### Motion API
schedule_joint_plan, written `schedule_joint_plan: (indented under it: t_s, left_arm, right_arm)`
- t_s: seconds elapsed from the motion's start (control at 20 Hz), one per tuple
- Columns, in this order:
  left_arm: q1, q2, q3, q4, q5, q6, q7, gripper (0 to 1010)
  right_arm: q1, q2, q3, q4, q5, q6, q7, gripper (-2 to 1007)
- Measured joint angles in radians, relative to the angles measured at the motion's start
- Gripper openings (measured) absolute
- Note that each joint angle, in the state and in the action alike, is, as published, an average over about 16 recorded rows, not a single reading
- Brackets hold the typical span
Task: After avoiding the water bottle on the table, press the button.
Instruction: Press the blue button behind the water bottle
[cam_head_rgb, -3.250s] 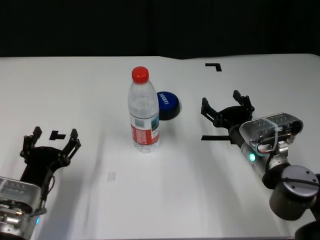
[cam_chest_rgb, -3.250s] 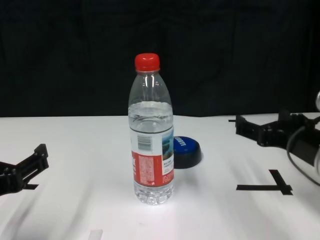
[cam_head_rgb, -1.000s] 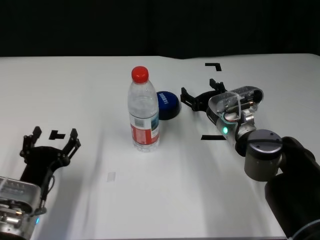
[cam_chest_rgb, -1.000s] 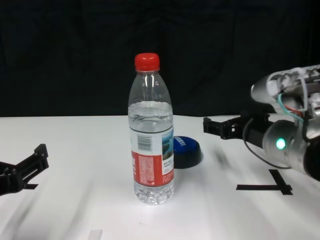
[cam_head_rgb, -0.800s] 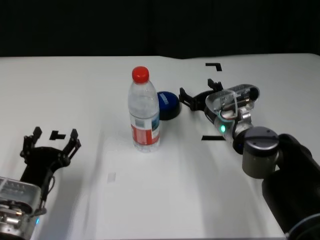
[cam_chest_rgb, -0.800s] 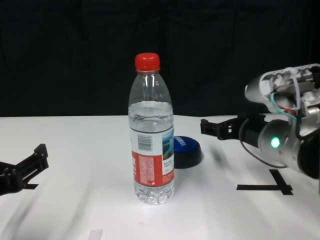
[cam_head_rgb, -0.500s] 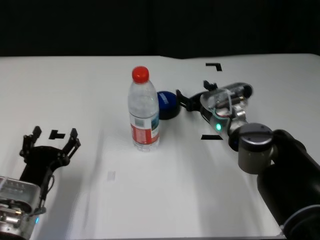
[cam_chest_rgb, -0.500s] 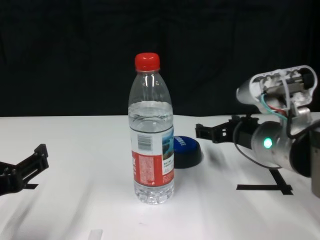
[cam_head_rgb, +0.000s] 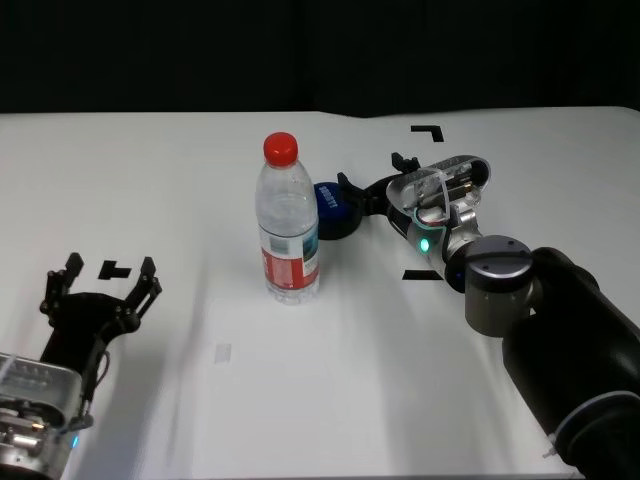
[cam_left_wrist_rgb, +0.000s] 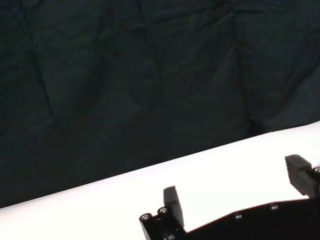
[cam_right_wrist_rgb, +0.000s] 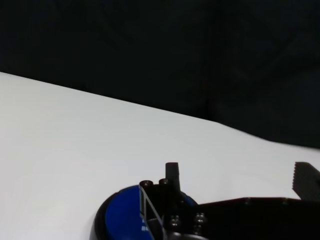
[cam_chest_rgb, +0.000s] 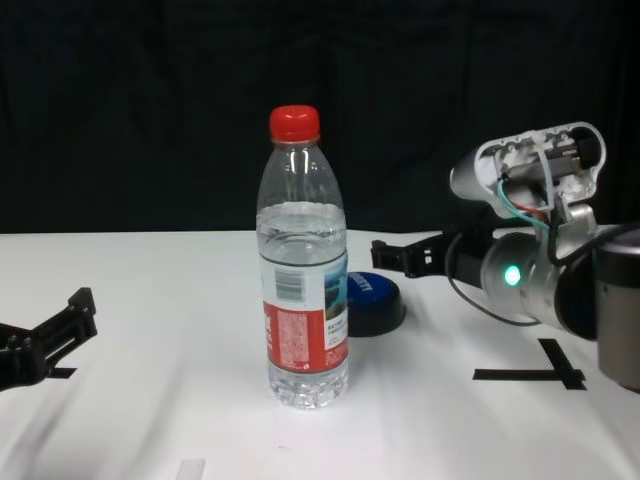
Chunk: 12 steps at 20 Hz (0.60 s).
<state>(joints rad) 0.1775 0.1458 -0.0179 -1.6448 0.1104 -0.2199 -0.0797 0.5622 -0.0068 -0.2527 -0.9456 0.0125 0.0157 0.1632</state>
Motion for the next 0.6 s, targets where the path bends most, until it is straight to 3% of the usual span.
schedule_joint_plan:
  t_s: [0.6]
  left_arm:
    - [0.000, 0.000, 0.000, 0.000, 0.000, 0.000, 0.000, 1003]
  right_arm:
    - [0.042, -0.012, -0.012, 0.070, -0.010, -0.019, 0.006, 1003]
